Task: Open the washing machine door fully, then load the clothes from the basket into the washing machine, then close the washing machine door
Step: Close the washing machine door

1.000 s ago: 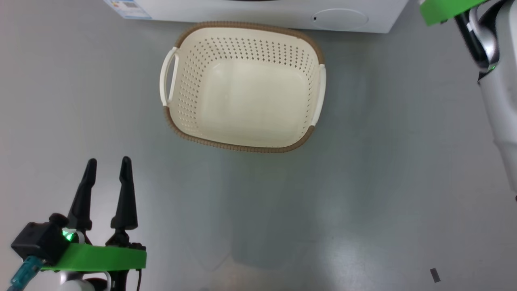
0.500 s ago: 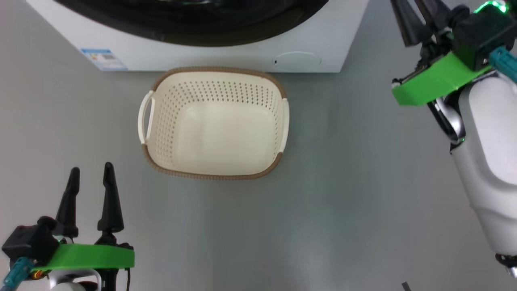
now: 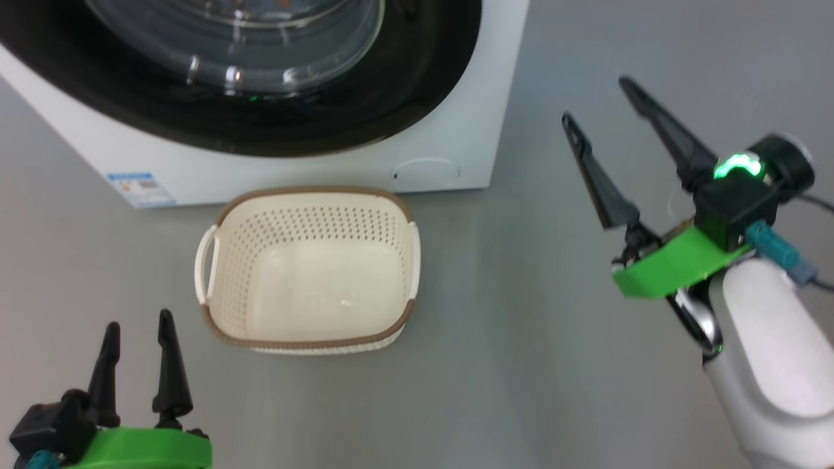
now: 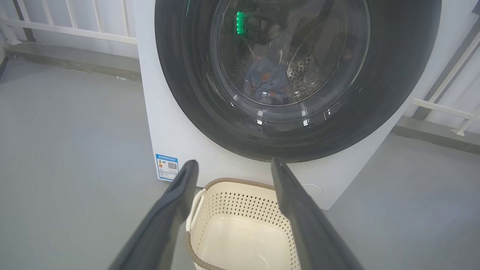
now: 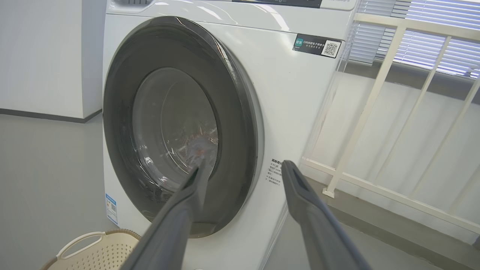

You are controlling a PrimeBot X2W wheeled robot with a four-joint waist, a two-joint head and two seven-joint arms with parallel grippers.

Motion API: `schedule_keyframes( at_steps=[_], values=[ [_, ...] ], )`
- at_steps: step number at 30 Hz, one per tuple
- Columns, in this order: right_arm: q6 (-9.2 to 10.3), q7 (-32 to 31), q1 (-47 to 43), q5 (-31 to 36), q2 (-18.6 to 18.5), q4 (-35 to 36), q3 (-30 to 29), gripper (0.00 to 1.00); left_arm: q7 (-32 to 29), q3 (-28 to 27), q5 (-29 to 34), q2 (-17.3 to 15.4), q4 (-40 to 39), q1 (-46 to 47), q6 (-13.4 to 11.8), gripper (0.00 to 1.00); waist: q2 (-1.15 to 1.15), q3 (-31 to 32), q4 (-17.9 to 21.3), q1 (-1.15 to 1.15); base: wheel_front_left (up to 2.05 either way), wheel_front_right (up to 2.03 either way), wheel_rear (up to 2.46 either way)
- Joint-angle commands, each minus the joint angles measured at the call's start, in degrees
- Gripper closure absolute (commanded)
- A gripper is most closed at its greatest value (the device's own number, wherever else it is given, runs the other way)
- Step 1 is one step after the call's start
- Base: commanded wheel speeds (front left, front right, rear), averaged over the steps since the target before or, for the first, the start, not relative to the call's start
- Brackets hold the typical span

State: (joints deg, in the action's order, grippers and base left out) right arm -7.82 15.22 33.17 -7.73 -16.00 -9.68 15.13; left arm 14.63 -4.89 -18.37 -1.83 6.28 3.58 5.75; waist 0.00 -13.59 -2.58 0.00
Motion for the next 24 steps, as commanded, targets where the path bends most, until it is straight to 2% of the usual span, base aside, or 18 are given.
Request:
schedule_keyframes(
  at_steps=[1, 10, 24],
  values=[
    [0.33, -0.2, -1.6, -1.2, 0.6, 1.8, 0.5, 0.0, 0.4, -2.1, 0.4, -1.0, -0.9, -0.2, -0.5, 0.0, 0.0, 2.6, 2.5, 0.0, 0.0, 0.0, 0.0],
    [0.33, -0.2, -11.0, -1.8, 1.0, 5.7, -1.3, 0.0, 0.4, -2.3, 0.7, -1.0, -1.0, -2.4, -1.5, 0.0, 0.0, 5.5, 4.7, 0.0, 0.0, 0.0, 0.0],
    [0.33, -0.2, -21.0, -1.9, 3.3, 8.7, -8.8, 0.0, 0.4, -3.2, 2.3, -1.0, -0.8, -3.8, -2.2, 0.0, 0.0, 6.4, 6.3, 0.0, 0.0, 0.0, 0.0]
  ],
)
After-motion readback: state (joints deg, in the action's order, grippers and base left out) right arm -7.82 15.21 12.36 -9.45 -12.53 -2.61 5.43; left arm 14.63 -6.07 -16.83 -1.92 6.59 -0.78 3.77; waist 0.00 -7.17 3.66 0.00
